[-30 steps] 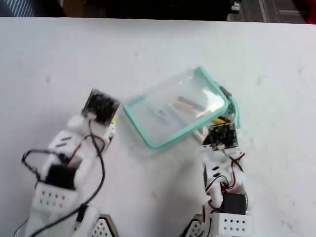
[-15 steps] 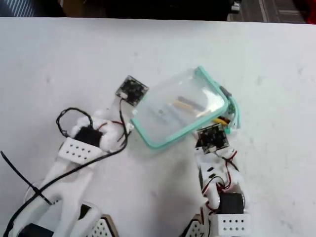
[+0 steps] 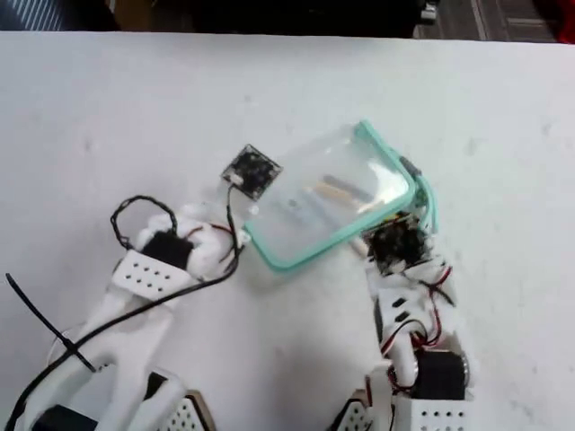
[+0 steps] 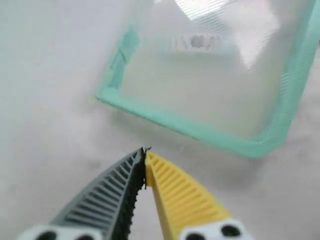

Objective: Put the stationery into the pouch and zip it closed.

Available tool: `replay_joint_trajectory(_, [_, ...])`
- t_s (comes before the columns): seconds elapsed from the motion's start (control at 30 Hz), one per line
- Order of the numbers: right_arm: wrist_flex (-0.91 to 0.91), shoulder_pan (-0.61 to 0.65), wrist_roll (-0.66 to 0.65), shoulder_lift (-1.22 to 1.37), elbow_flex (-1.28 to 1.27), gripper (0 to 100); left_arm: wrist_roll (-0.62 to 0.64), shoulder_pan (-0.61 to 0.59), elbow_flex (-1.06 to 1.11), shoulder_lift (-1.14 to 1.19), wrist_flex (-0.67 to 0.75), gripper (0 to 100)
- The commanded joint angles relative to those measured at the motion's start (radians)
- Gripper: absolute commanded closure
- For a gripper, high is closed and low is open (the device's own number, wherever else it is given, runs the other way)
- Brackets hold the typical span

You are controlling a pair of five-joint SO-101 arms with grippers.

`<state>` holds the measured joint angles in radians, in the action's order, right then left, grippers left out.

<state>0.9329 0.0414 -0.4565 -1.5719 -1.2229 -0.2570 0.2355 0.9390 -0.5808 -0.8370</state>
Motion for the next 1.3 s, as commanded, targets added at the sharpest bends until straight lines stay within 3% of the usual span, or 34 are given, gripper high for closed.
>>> replay_joint_trajectory(0.0, [0.044, -0.018, 0.041, 0.251, 0.296, 98.2, 0.002, -0.068, -0.048, 0.004, 0.032, 98])
replay_joint_trajectory(0.3, [0.219, -0.065, 0.048, 0.955, 0.873, 98.1, 0.057, -0.130, -0.046, 0.001, 0.072, 98])
replay_joint_trajectory(0.6, [0.240, -0.228, 0.048, 1.498, 1.244, 98.1, 0.058, -0.127, 0.015, 0.001, 0.198, 98])
replay_joint_trajectory(1.13, [0.245, -0.294, 0.049, 2.230, 1.777, 98.0, 0.058, -0.122, 0.015, 0.001, 0.201, 98])
replay_joint_trajectory(1.27, [0.243, -0.294, 0.155, 2.310, 1.906, 96.6, 0.058, -0.122, 0.015, 0.001, 0.201, 98])
